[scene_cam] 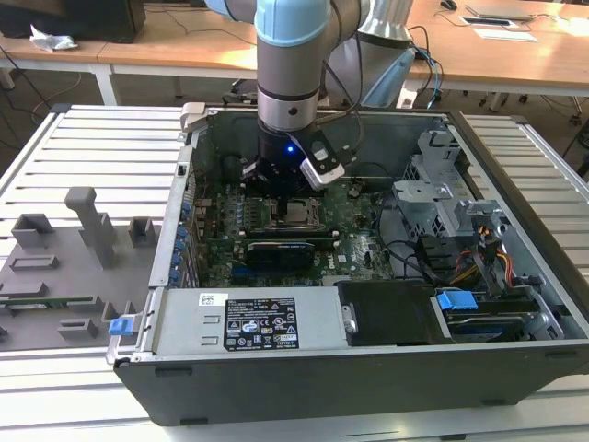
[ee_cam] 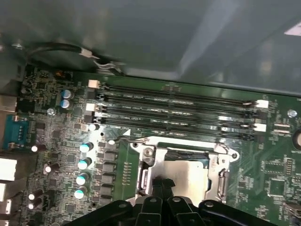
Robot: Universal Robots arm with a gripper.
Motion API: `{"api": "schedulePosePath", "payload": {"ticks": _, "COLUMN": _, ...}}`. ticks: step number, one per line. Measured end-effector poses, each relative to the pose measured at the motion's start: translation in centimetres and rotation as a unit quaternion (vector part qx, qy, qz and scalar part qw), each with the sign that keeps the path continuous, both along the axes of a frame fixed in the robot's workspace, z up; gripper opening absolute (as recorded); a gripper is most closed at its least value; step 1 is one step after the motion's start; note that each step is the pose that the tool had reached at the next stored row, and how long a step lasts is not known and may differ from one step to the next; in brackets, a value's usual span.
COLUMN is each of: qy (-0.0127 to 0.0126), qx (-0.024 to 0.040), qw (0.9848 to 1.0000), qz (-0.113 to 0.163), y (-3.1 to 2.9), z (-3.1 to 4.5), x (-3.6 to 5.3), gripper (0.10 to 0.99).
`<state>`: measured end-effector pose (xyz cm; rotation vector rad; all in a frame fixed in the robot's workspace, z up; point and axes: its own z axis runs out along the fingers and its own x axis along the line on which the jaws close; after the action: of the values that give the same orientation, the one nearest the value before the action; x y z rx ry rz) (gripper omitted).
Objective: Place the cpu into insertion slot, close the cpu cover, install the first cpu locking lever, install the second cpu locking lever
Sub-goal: 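Close the cpu cover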
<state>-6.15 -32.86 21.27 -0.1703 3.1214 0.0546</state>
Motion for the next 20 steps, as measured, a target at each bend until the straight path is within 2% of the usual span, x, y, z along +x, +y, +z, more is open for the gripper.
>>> {"api": "schedulePosePath", "payload": {"ticks": 5, "qy": -0.0021, "qx": 0.0000, "qw": 1.0000, "qz": 0.005, "y": 0.00, "z": -0.40, "x": -0.88, "gripper": 0.106}}
{"api": "schedulePosePath", "payload": {"ticks": 9, "qy": -0.0027, "qx": 0.0000, "qw": 1.0000, "qz": 0.009, "y": 0.00, "z": -0.60, "x": -1.05, "gripper": 0.106}}
{"api": "schedulePosePath", "payload": {"ticks": 14, "qy": -0.0028, "qx": 0.0002, "qw": 1.0000, "qz": 0.009, "y": 0.00, "z": -0.07, "x": -1.00, "gripper": 0.106}}
{"api": "schedulePosePath", "payload": {"ticks": 15, "qy": -0.0029, "qx": 0.0037, "qw": 1.0000, "qz": 0.009, "y": 0.00, "z": -0.07, "x": -0.97, "gripper": 0.106}}
{"api": "schedulePosePath", "payload": {"ticks": 16, "qy": -0.0029, "qx": 0.0125, "qw": 0.9999, "qz": 0.009, "y": -0.01, "z": -0.06, "x": -0.95, "gripper": 0.106}}
{"api": "schedulePosePath", "payload": {"ticks": 17, "qy": -0.0030, "qx": 0.0294, "qw": 0.9995, "qz": 0.009, "y": -0.03, "z": -0.07, "x": -0.94, "gripper": 0.106}}
{"api": "schedulePosePath", "payload": {"ticks": 18, "qy": -0.0030, "qx": 0.0343, "qw": 0.9994, "qz": 0.009, "y": -0.07, "z": -0.10, "x": -0.94, "gripper": 0.106}}
{"api": "schedulePosePath", "payload": {"ticks": 20, "qy": -0.0031, "qx": 0.0348, "qw": 0.9994, "qz": 0.009, "y": -0.24, "z": -0.29, "x": -0.94, "gripper": 0.106}}
